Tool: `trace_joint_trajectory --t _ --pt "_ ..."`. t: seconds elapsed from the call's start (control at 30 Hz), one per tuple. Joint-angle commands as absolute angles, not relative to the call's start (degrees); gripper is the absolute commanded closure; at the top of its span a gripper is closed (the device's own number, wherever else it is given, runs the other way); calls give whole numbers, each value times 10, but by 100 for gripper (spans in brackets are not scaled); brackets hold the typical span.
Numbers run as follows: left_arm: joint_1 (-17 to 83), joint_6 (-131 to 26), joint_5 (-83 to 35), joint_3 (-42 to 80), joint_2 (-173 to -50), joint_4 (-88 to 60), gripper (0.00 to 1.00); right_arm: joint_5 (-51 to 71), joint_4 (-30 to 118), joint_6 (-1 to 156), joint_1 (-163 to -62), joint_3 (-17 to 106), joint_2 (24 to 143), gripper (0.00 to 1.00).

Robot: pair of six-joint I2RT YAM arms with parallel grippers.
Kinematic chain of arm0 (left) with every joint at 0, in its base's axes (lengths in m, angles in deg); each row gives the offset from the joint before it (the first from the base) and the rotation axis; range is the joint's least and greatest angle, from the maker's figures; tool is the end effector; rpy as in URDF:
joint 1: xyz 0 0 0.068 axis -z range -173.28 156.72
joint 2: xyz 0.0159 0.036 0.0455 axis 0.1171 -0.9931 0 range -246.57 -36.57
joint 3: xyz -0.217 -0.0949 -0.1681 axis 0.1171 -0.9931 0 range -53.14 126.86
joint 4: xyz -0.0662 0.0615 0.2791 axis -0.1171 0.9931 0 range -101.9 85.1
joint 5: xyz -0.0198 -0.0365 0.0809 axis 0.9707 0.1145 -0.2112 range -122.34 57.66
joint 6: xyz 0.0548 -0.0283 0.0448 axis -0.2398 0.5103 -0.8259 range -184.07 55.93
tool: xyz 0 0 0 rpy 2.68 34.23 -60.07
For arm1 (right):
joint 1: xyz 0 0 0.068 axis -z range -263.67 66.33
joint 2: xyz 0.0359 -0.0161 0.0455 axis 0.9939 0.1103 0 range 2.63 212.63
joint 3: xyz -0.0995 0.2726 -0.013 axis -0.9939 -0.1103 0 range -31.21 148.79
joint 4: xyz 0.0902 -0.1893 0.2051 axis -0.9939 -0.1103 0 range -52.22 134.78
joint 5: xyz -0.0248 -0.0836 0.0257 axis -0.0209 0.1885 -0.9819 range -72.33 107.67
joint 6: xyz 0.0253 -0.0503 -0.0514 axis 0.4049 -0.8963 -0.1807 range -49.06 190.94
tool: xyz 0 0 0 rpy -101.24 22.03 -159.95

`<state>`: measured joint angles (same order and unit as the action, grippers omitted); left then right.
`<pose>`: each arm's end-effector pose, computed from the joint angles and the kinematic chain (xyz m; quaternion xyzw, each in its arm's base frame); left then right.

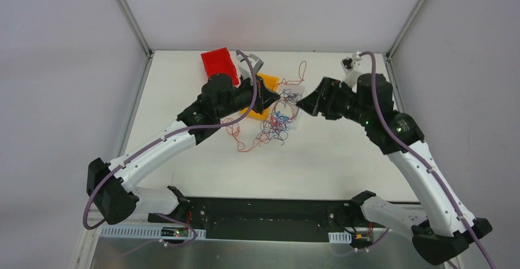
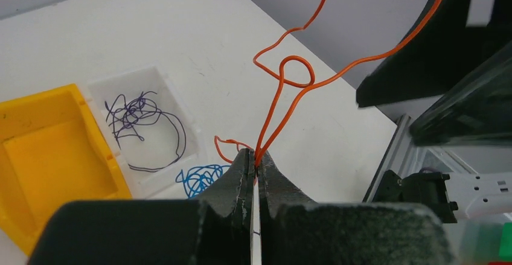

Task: Untangle the cables

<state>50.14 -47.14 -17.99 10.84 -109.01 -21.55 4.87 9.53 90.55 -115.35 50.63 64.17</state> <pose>0.2476 -0.2563 0.4036 0.2458 0.6554 -0.4318 0.5689 0.2124 0.1479 0.4793 -0.1504 0.7766 0.3417 0.5075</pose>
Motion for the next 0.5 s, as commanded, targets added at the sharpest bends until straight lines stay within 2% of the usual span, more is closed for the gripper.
trace_joint_trajectory --t 0.0,0.23,0.33,0.47 --pt "493 -406 -227 136 -1060 -193 100 58 193 901 -1137 325 553 30" --pt "492 -384 -248 138 -1045 -186 100 19 414 983 -1146 90 465 35" --pt "492 -372 -236 140 -1043 -189 100 51 444 957 -1194 69 485 34" --pt "492 -361 -223 147 -1044 -189 100 78 509 924 -1236 58 521 26"
